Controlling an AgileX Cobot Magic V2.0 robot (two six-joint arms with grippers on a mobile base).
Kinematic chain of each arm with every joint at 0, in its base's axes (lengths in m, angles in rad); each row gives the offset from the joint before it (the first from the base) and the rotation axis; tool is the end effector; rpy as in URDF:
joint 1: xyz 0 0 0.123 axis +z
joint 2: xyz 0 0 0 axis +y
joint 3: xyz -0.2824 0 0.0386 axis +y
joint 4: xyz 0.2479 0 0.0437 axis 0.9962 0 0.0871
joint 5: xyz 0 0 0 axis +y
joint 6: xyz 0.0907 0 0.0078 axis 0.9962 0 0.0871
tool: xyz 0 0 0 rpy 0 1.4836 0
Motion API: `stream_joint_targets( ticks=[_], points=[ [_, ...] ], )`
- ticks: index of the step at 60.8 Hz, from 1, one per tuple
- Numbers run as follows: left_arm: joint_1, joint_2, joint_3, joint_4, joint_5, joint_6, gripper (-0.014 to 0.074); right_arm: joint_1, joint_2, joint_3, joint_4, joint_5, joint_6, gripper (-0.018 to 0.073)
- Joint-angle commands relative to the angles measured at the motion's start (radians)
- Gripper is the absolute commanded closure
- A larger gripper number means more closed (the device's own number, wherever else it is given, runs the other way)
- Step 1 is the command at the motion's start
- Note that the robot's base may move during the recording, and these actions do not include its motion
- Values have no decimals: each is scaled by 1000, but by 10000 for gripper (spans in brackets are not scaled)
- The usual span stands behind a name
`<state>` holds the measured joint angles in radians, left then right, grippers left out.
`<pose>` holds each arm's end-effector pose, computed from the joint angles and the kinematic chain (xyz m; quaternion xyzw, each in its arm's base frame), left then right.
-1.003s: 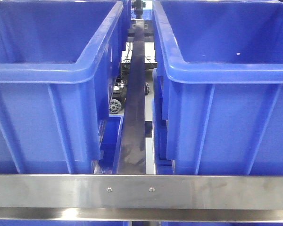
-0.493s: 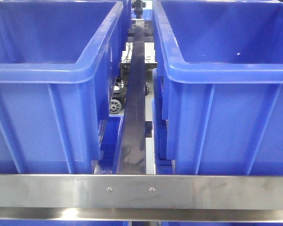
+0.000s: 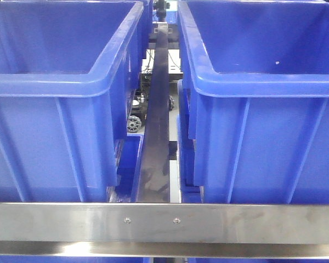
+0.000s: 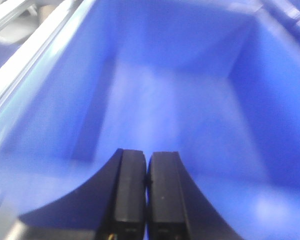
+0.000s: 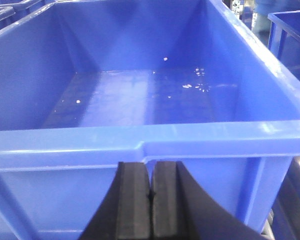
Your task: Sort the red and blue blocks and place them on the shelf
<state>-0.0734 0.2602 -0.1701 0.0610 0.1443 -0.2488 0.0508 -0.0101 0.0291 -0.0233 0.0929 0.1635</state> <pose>0.0777 -0.0049 0.2407 -0.0464 0.7557 -0.0820 0.6481 0.0569 0.0027 0.1954 0.0328 0.7150 0.0659 0.6952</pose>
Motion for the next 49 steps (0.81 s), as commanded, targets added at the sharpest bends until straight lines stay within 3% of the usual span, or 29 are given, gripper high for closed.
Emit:
stream_joint_targets(
  ticks=[1,22,49],
  points=[
    [13,-80,32,-11,-104,-2,452,0,-21,-21,-4,-93,-6,510],
    [78,-260,160,-20,-106,-2,452,0,-21,-21,-4,-93,-6,510],
    [79,-283,203,-23,-144,-2,452,0,-21,-21,-4,-93,-6,510]
  ],
)
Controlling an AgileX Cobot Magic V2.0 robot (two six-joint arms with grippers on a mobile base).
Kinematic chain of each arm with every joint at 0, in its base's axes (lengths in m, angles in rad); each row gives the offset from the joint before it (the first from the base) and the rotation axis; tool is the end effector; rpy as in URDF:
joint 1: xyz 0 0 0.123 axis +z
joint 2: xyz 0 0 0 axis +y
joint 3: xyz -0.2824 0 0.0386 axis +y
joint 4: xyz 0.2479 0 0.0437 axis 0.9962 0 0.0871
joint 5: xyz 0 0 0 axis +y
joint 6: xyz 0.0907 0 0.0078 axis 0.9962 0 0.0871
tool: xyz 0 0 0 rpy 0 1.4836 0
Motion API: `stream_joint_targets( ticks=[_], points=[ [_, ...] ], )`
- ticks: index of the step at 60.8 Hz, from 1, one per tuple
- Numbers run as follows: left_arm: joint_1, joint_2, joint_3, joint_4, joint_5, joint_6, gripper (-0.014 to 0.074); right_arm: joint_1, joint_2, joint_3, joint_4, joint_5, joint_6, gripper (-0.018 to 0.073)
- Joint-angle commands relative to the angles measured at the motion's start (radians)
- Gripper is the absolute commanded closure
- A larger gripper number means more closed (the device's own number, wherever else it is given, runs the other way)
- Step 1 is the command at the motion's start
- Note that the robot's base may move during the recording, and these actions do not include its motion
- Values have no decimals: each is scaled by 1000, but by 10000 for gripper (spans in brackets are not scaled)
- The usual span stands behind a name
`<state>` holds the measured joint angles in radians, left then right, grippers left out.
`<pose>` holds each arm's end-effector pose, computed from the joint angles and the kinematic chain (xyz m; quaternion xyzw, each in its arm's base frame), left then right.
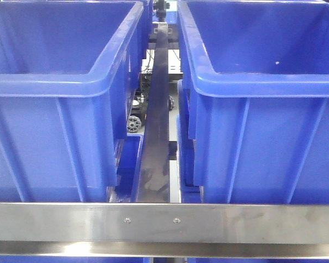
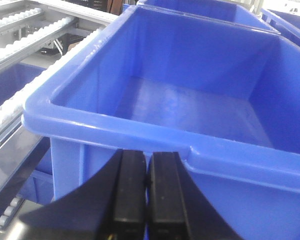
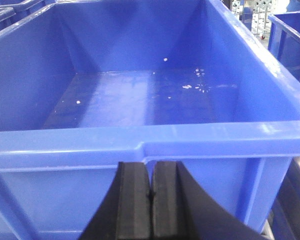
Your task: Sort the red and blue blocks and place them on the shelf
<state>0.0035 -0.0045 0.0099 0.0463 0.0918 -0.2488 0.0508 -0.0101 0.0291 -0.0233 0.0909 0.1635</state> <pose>0.0566 0.0006 0.2017 -0.0746 0.7067 -0.0685 0.7003 0.0569 0.0027 0.1955 0.0327 0.7143 0.0659 0.6959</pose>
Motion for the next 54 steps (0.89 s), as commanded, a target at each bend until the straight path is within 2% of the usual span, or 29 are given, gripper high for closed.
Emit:
stream_joint_targets(
  ticks=[1,54],
  points=[
    [2,-18,23,-8,-92,-2,452,0,-21,-21,-4,-91,-6,510],
    [4,-16,23,-8,-92,-2,452,0,-21,-21,-4,-91,-6,510]
  ],
)
